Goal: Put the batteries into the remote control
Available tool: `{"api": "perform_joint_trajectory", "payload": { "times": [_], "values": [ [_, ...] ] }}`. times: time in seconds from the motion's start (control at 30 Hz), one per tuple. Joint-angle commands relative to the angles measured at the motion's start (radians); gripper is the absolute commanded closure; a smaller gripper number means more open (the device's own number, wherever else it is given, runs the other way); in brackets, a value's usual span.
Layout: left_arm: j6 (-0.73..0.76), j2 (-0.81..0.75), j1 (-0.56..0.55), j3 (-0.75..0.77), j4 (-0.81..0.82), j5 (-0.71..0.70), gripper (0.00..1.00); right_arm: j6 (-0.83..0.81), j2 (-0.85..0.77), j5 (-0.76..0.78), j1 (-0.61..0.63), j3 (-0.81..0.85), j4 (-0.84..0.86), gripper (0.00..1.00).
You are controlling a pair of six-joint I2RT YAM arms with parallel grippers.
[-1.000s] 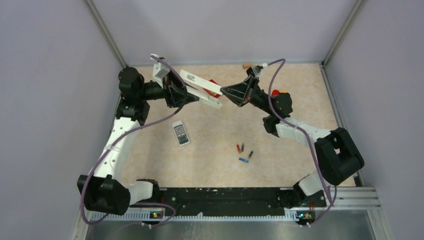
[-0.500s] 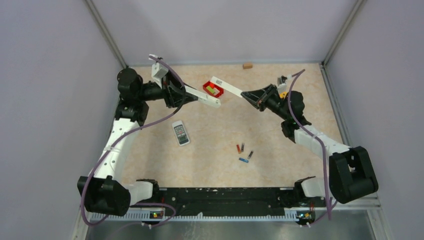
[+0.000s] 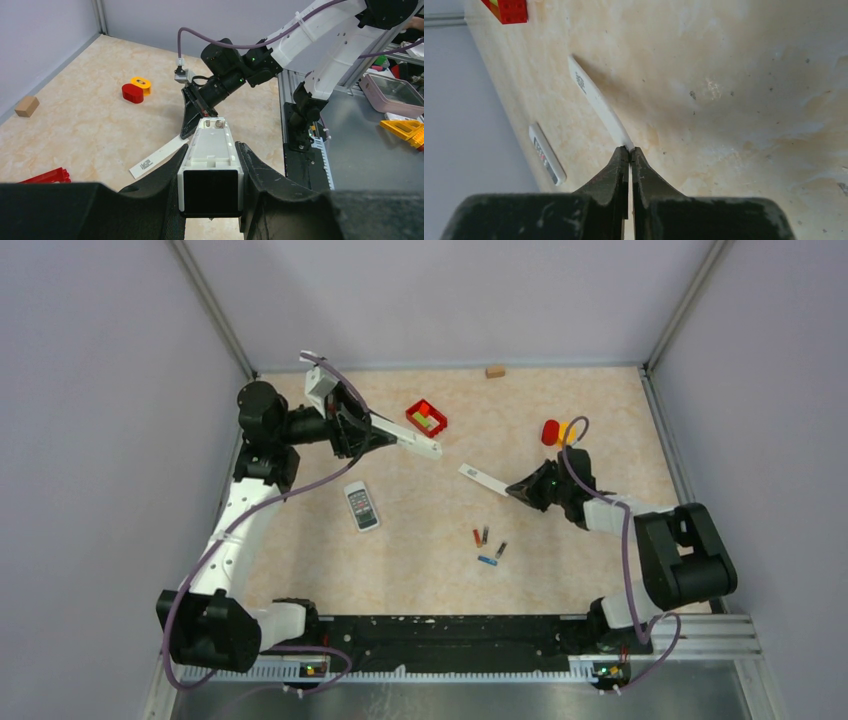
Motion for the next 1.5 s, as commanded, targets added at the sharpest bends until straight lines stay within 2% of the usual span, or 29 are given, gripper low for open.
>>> {"api": "perform_joint_trajectory", "payload": {
  "times": [0.0,0.1,0.2,0.3,0.43,0.5,0.6,0.7,0.8,1.0,1.17,1.23,1.3,1.47],
  "values": [
    [-0.066,-0.015,0.002,-0.002,0.114,-0.013,1.0,-0.095,-0.018,0.082,-0.003,0.038,-0.071,0.87],
    [-0.077,-0.011,0.002,-0.001,0.126,-0.024,1.0,-0.12,-0.061,0.126,-0.003,0.053,-0.171,0.53],
    [-0.086,0.0,-0.006,-0.001,0.144,-0.024,1.0,-0.142,-0.145,0.162,-0.002,0.062,-0.23,0.31],
    [-0.104,0.024,-0.026,0.006,0.159,-0.017,1.0,-0.184,-0.265,0.091,-0.002,0.065,-0.245,0.26],
    [-0.115,0.051,-0.058,0.022,0.167,-0.02,1.0,-0.196,-0.38,-0.197,-0.002,0.094,-0.101,0.22],
    [-0.115,0.056,-0.078,0.031,0.17,-0.006,1.0,-0.15,-0.412,-0.347,0.002,0.106,0.022,0.18],
    [-0.114,0.05,-0.102,0.038,0.18,0.027,1.0,0.024,-0.437,-0.427,0.023,0.129,0.181,0.11],
    [-0.085,0.022,-0.133,0.027,0.202,0.068,1.0,0.227,-0.428,-0.434,0.086,0.149,0.358,0.1],
    [-0.037,-0.005,-0.148,0.027,0.199,0.05,1.0,0.309,-0.394,-0.422,0.146,0.191,0.408,0.09],
    [-0.045,-0.003,-0.155,0.057,0.208,-0.015,1.0,0.543,-0.284,-0.408,0.212,0.201,0.621,0.07],
    [-0.033,-0.011,-0.155,0.079,0.188,-0.087,1.0,0.638,-0.232,-0.37,0.285,0.215,0.704,0.07],
    [-0.044,-0.014,-0.155,0.081,0.207,-0.103,1.0,0.691,-0.212,-0.361,0.296,0.216,0.772,0.09],
    [-0.066,-0.013,-0.156,0.081,0.231,-0.114,1.0,0.735,-0.197,-0.344,0.305,0.217,0.839,0.19],
    [-0.139,-0.021,-0.155,0.055,0.332,-0.127,1.0,0.731,-0.202,-0.289,0.318,0.217,0.82,0.36]
  ]
}}
